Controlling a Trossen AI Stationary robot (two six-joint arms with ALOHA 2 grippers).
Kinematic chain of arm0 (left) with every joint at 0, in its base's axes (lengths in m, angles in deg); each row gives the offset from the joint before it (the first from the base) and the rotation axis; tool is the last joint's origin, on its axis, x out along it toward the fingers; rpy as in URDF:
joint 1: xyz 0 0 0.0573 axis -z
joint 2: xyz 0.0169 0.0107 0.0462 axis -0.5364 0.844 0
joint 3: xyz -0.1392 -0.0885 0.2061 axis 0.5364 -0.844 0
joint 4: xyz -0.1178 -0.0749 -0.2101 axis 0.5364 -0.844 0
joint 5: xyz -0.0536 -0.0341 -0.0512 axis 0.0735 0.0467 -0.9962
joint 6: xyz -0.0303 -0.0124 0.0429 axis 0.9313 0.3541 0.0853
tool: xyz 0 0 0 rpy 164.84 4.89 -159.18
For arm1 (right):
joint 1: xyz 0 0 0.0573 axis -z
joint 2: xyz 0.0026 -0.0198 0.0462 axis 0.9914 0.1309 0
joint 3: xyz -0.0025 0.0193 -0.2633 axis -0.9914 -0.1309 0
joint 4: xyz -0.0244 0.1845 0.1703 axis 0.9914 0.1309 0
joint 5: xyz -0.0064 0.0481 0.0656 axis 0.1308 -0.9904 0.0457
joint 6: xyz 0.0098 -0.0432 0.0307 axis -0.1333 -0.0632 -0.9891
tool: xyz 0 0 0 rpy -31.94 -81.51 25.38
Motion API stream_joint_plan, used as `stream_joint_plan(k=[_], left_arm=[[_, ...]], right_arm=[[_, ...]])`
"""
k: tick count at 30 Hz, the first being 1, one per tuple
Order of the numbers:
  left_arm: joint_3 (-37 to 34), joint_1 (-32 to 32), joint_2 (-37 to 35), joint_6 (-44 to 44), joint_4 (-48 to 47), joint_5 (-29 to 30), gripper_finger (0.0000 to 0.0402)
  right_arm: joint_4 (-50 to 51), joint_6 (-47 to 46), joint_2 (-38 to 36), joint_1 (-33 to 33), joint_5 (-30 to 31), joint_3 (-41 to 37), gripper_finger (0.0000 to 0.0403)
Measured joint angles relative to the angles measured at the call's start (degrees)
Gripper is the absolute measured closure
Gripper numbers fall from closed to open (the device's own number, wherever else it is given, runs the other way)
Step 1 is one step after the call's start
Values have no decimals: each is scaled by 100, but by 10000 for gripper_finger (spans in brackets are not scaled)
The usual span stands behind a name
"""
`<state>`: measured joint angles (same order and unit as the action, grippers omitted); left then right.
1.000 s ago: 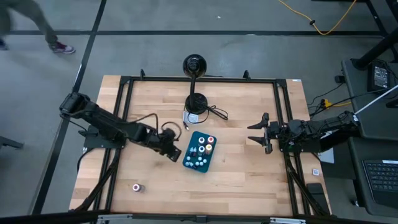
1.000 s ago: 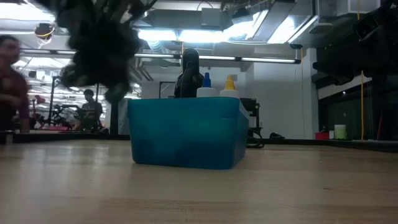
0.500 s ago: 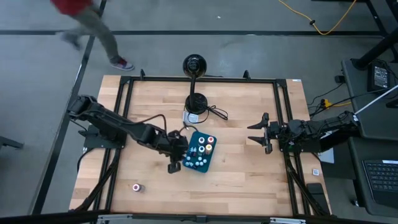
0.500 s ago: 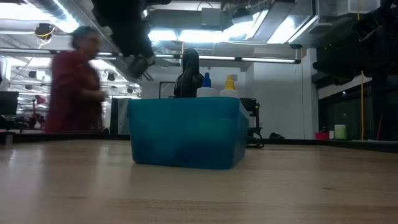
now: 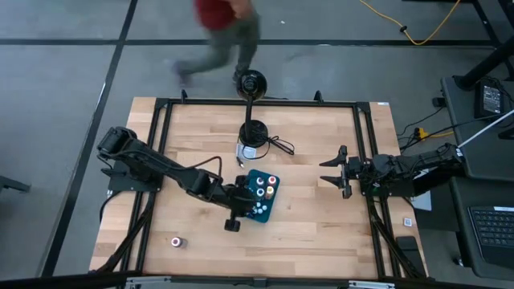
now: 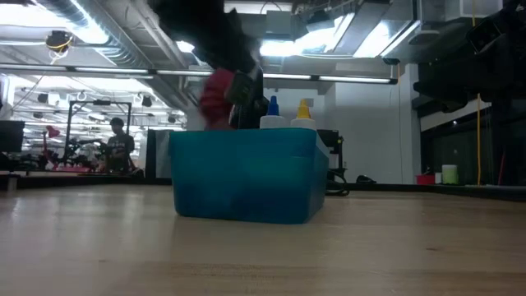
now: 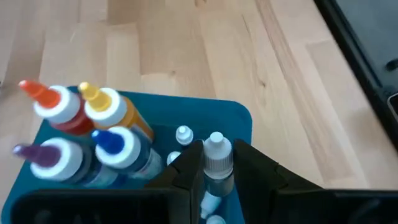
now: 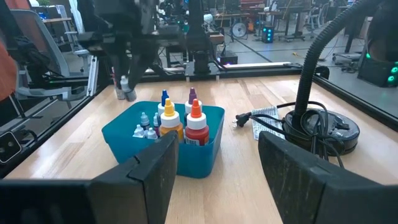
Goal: Pick & Place food coloring
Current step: Put the green small food coloring bottle into the bin
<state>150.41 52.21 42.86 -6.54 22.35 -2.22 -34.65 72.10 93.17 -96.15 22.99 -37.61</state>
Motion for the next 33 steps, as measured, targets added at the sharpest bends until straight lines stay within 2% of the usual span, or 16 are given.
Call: stream_joint_plan(k=[7, 21, 33], left_arm=[[-134, -38, 398, -442, 680, 6, 330], [-906, -92, 447, -298, 1407, 340, 330], [-1350, -90, 447, -83, 1846, 329, 330]], right_arm=[[-1, -1, 0, -1, 0, 1, 179], [-2, -1, 0, -1, 0, 1, 179], [-2, -1, 0, -2, 0, 0, 179]])
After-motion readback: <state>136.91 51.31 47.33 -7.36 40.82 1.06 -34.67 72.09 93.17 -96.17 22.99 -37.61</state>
